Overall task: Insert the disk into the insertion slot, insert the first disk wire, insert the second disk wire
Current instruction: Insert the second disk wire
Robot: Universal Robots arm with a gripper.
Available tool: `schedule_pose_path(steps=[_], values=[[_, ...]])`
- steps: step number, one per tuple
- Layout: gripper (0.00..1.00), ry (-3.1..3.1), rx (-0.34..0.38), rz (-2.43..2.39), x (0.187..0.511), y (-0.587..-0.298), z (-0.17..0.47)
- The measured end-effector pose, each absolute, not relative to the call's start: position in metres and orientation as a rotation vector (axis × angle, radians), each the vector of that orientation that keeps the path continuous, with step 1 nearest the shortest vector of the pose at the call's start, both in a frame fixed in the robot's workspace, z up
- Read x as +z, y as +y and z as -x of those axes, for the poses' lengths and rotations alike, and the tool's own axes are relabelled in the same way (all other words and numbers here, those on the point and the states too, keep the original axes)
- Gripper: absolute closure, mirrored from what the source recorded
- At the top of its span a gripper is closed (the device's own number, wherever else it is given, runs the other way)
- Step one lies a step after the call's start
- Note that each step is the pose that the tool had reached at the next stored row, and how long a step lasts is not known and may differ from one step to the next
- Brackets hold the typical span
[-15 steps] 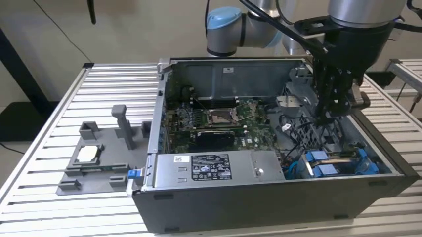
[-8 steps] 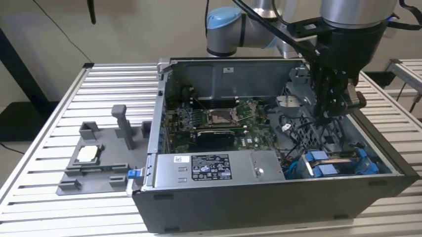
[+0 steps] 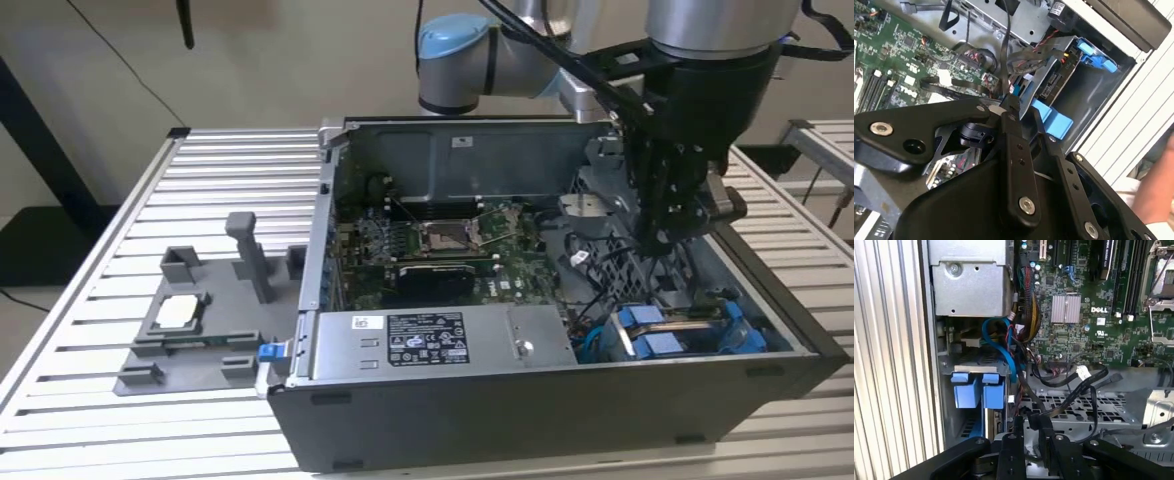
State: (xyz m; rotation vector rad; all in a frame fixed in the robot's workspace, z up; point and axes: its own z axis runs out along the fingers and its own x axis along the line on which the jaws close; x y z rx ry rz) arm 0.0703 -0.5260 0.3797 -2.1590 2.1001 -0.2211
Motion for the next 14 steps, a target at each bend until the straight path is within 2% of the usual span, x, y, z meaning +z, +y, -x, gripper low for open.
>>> schedule_pose_path(steps=[14], values=[[0.73, 2.000, -0.239, 2.266, 0.373, -0.523, -0.059]])
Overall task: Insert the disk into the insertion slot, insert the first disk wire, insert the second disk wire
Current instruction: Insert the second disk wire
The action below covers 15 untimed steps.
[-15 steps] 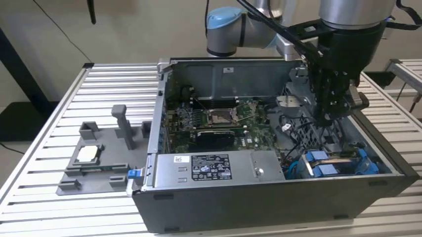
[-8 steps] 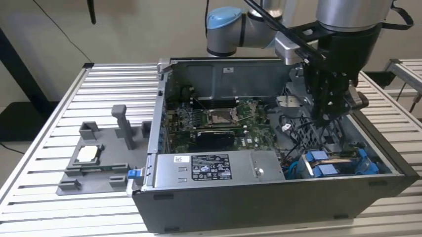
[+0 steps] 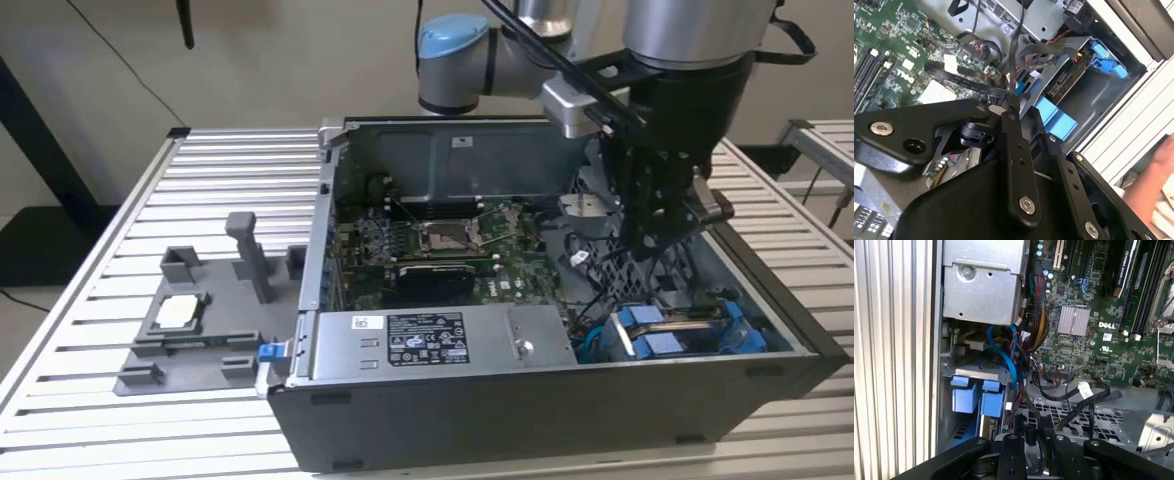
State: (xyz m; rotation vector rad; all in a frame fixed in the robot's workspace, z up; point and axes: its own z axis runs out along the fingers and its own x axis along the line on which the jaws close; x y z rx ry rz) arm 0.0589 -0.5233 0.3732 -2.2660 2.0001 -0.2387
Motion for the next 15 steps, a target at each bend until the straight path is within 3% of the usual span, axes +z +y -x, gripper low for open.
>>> schedule_pose_path(steps=[7, 9, 15], values=[[0.73, 2.000, -0.247, 2.269, 0.3717, -0.5230, -0.0575], [0.82, 2.000, -0.247, 2.269, 0.3716, -0.5229, -0.0575], [0.84, 2.000, -0.247, 2.269, 0.3716, -0.5230, -0.0575]])
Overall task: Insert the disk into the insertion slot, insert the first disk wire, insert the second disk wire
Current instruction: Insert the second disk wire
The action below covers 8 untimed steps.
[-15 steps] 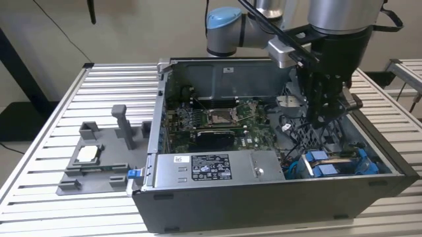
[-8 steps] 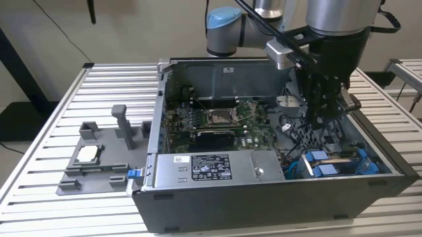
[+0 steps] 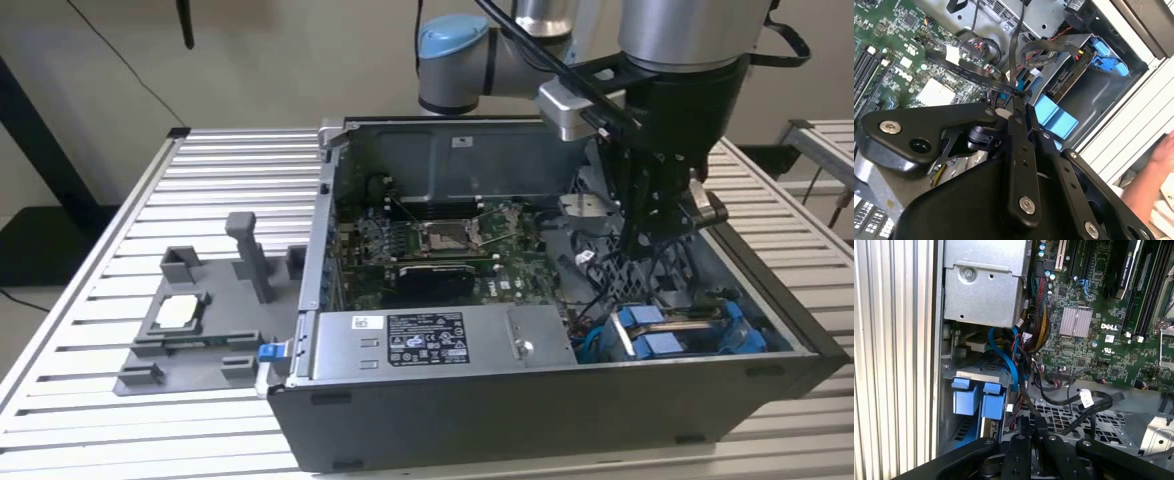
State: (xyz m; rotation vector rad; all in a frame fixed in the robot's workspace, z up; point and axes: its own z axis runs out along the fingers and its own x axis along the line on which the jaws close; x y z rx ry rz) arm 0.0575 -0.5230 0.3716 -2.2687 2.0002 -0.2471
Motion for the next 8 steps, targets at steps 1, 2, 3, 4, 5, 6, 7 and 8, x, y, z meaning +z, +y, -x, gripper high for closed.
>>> schedule_pose_path(steps=[1, 2, 3, 4, 5, 6, 7, 8], values=[[0.84, 2.000, -0.247, 2.269, 0.3716, -0.5230, -0.0575], [0.84, 2.000, -0.247, 2.269, 0.3716, -0.5230, -0.0575], [0.84, 2.000, -0.247, 2.269, 0.3716, -0.5230, -0.0575], [0.84, 2.000, -0.247, 2.269, 0.3715, -0.5230, -0.0576], [0.84, 2.001, -0.246, 2.269, 0.3714, -0.5234, -0.0581], [0.84, 2.003, -0.242, 2.271, 0.3714, -0.5239, -0.0588], [0.84, 2.006, -0.233, 2.276, 0.3714, -0.5246, -0.0601], [0.84, 2.010, -0.224, 2.281, 0.3713, -0.5253, -0.0614]])
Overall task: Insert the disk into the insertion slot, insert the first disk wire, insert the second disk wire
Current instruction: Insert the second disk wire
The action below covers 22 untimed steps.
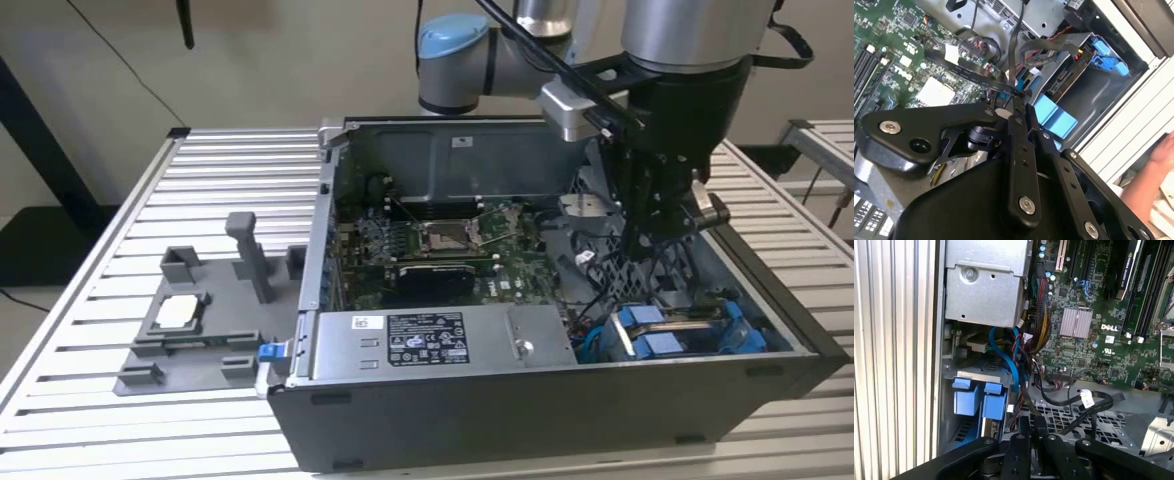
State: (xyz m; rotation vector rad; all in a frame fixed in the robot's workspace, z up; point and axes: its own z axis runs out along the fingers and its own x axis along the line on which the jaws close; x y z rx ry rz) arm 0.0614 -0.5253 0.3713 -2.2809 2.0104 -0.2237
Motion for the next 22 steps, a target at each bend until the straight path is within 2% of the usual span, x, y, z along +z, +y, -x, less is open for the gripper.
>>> schedule_pose_path(steps=[10, 22], values=[[0.84, 2.046, -0.139, 2.323, 0.370, -0.534, -0.079], [0.84, 2.066, -0.083, 2.348, 0.369, -0.549, -0.099]])
